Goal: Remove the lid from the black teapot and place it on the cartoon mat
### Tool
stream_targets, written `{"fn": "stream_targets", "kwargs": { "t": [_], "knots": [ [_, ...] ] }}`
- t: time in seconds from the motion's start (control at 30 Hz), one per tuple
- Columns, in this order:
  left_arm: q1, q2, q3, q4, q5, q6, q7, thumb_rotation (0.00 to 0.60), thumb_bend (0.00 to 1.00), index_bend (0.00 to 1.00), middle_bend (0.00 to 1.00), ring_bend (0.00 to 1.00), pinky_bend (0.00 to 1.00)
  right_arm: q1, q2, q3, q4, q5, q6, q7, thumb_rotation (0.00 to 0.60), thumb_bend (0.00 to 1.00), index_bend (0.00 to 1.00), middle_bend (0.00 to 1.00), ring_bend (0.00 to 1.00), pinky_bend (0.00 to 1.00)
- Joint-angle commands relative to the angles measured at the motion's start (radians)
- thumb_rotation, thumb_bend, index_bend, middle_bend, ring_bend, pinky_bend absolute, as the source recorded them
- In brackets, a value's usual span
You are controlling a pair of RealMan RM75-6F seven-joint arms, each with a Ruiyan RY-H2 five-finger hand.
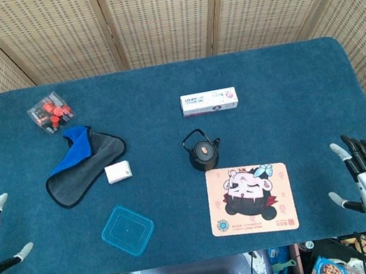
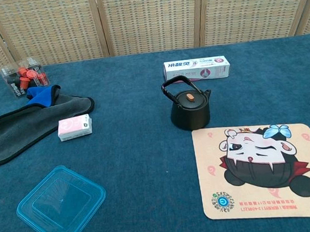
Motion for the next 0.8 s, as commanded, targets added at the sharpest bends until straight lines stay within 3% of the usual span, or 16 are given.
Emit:
{"fn": "stream_targets", "kwargs": {
  "t": [0.03, 0.23, 0.37, 0.57, 0.7, 0.8],
  "knots": [
    [0.0, 0.0, 0.0, -0.001, 0.001, 0.0, 0.001, 0.6, 0.07, 0.0, 0.0, 0.0, 0.0, 0.001, -0.001, 0.0, 0.001, 0.001, -0.002, -0.001, 0.6, 0.0, 0.0, 0.0, 0.0, 0.0],
    [0.003, 0.0, -0.002, -0.003, 0.003, 0.007, 0.003, 0.6, 0.07, 0.0, 0.0, 0.0, 0.0, 0.025, -0.004, 0.008, 0.012, 0.003, -0.037, -0.044, 0.6, 0.0, 0.0, 0.0, 0.0, 0.0],
    [-0.002, -0.002, -0.009, -0.003, -0.006, 0.002, 0.01, 0.6, 0.07, 0.0, 0.0, 0.0, 0.0, 0.105, 0.024, 0.039, -0.032, 0.03, -0.157, -0.072, 0.6, 0.0, 0.01, 0.0, 0.0, 0.0],
    [-0.013, -0.006, -0.017, -0.002, -0.029, -0.021, 0.02, 0.6, 0.07, 0.0, 0.0, 0.0, 0.0, 0.239, 0.078, 0.09, -0.117, 0.088, -0.358, 0.012, 0.6, 0.0, 0.07, 0.0, 0.0, 0.0],
    [-0.018, -0.007, -0.024, 0.001, -0.05, -0.033, 0.016, 0.6, 0.07, 0.0, 0.0, 0.0, 0.0, 0.336, 0.074, 0.118, -0.118, 0.096, -0.472, -0.005, 0.6, 0.0, 0.09, 0.0, 0.0, 0.0],
    [-0.021, -0.006, -0.03, 0.004, -0.067, -0.041, 0.011, 0.6, 0.07, 0.0, 0.0, 0.0, 0.0, 0.406, 0.031, 0.166, -0.118, 0.18, -0.533, -0.075, 0.6, 0.0, 0.18, 0.0, 0.0, 0.0]
  ]
}}
